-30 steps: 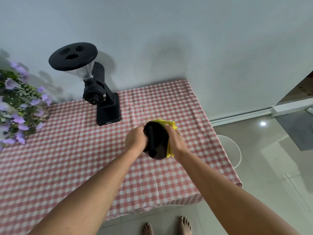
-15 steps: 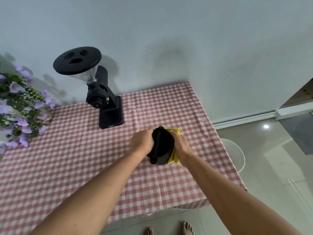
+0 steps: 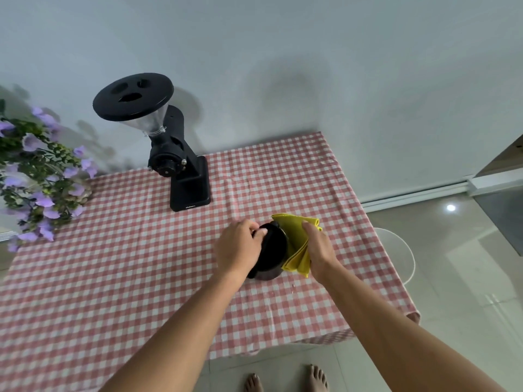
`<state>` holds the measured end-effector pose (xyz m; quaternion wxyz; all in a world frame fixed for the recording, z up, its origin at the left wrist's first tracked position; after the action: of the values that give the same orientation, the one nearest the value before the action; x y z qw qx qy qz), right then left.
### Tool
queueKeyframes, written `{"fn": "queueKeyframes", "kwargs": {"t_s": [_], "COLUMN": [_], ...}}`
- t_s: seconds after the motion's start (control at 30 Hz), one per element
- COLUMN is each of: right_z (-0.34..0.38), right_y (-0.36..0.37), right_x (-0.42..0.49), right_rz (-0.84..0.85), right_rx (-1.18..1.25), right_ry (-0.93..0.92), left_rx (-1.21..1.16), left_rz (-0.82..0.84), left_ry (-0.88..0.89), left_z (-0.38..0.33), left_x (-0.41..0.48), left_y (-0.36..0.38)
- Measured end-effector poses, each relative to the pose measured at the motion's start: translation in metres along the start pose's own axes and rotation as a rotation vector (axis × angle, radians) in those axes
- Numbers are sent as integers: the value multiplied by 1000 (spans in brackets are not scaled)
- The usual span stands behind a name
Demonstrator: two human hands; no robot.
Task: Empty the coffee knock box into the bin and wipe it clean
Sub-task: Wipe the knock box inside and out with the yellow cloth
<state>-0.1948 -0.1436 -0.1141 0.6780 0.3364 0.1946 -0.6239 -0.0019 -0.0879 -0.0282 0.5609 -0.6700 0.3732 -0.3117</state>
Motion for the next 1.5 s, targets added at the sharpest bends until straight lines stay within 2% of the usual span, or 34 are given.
{"fn": "queueKeyframes", "kwargs": {"t_s": [0.1, 0.23, 0.43, 0.57, 0.63, 0.73, 0.83, 1.0, 1.13, 1.3, 1.5], "right_z": [-2, -12, 3, 18, 21, 27, 30, 23, 20, 21, 21], "right_y": [4, 18, 29, 37, 39, 45, 48, 53, 45, 51, 49], "right_x": [-12, -34, -47, -46, -50, -58, -59, -64, -53, -45, -43], "right_rz": [8, 70, 67, 88, 78, 108, 131, 220, 167, 219, 217], "right_rx": [7, 56, 33, -86, -177, -122, -95, -92, -89, -122, -45], "right_ry": [-47, -95, -260, -237, -286, -345, -330, -344, -252, -274, -245], "left_rx": [161, 203, 169, 129, 98, 94, 140, 11, 36, -97, -69], "left_rz": [127, 185, 149, 92, 112, 118, 112, 125, 98, 153, 151], "left_ry": [54, 71, 149, 67, 28, 86, 127, -23, 68, -52, -14], "left_z": [-11, -20, -25, -13, -5, -10, -19, 5, -6, 8, 3], "left_x": [-13, -6, -4, 0, 5, 12, 12, 13, 7, 11, 11], "left_y": [18, 30, 26, 13, 10, 8, 8, 11, 11, 7, 0]}}
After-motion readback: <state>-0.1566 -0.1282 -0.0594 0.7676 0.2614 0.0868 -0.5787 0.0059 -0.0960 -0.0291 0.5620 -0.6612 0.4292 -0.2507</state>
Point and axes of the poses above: each hand's wrist, its own x-axis towards the middle knuckle, its own y-axis out of the palm, z = x × y, the point moved 10 cm from there along x, towards the middle knuckle, and after that the axes turned 14 degrees about x, right-handed, at the moved point
